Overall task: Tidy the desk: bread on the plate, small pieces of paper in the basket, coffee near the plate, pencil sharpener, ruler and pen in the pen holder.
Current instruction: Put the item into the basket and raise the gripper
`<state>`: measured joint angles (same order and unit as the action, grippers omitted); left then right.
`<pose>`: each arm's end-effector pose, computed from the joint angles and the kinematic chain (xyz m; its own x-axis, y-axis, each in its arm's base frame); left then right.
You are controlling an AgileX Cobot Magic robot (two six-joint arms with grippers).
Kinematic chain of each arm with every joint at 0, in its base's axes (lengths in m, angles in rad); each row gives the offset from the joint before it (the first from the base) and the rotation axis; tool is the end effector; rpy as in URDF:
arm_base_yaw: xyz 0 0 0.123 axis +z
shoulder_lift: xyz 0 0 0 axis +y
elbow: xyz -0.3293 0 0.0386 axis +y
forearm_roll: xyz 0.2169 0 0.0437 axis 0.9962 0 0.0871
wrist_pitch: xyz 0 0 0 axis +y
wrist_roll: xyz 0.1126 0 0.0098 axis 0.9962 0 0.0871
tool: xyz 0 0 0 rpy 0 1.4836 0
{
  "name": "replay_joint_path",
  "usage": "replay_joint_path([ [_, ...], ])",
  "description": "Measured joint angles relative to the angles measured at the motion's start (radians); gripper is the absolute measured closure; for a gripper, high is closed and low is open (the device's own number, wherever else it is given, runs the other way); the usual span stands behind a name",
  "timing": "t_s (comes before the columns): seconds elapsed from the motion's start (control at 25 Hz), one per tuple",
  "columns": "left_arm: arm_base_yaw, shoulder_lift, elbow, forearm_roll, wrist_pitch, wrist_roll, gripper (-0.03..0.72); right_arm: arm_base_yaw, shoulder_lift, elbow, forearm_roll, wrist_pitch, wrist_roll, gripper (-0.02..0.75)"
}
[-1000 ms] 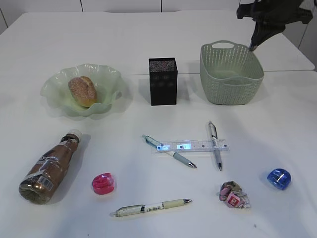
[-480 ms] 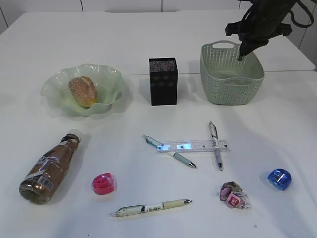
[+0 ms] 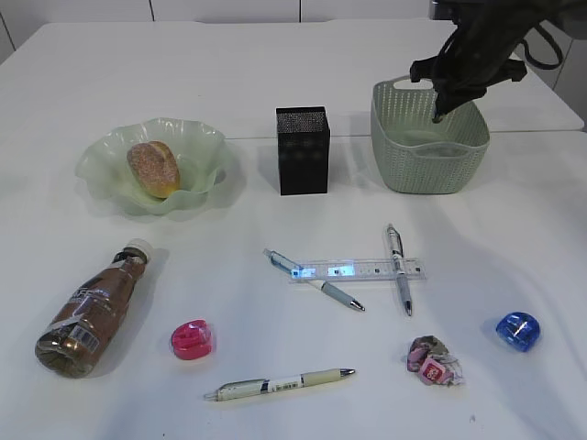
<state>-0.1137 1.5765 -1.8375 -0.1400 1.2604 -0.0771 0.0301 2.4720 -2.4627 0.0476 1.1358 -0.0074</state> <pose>0.3038 -0.0498 0.4618 -0.8015 -0.0280 -0.5973 0.0982 0.9792 -0.1777 0.5545 0.0216 0.2404 -0.8713 -0.0136 -0.4906 -0.0402 0.9982 0.0438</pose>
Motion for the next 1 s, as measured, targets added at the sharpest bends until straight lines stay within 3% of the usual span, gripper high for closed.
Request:
replay_joint_path([
  [0.08,0.000,0.000,0.000,0.000,0.000,0.000,0.241,0.000,0.001,0.000,0.000,0.000,0.000,0.695],
  [0.28,0.000,0.000,0.000,-0.008,0.000,0.000,0.241,0.000,0.004,0.000,0.000,-0.007,0.000,0.573],
  [0.36,0.000,0.000,0.000,-0.017,0.000,0.000,0.243,0.000,0.004,0.000,0.000,-0.007,0.000,0.573],
  [0.4,0.000,0.000,0.000,-0.022,0.000,0.000,0.245,0.000,0.004,0.000,0.017,-0.012,-0.002,0.468],
  [0.44,0.000,0.000,0.000,-0.026,0.000,0.000,0.247,0.000,0.004,0.000,0.017,-0.012,-0.002,0.461],
  [0.48,0.000,0.000,0.000,-0.028,0.000,0.000,0.249,0.000,0.004,0.000,0.043,-0.012,0.000,0.381],
  [0.56,0.000,0.000,0.000,-0.030,0.000,0.000,0.249,-0.002,0.004,0.000,0.069,-0.014,0.007,0.303],
  [0.76,0.000,0.000,0.000,-0.030,0.000,0.000,0.251,-0.003,-0.010,0.000,0.083,0.044,0.001,0.256],
  [1.0,0.000,0.000,0.000,-0.032,0.000,0.000,0.252,-0.009,-0.116,0.008,0.074,0.103,0.000,0.263],
])
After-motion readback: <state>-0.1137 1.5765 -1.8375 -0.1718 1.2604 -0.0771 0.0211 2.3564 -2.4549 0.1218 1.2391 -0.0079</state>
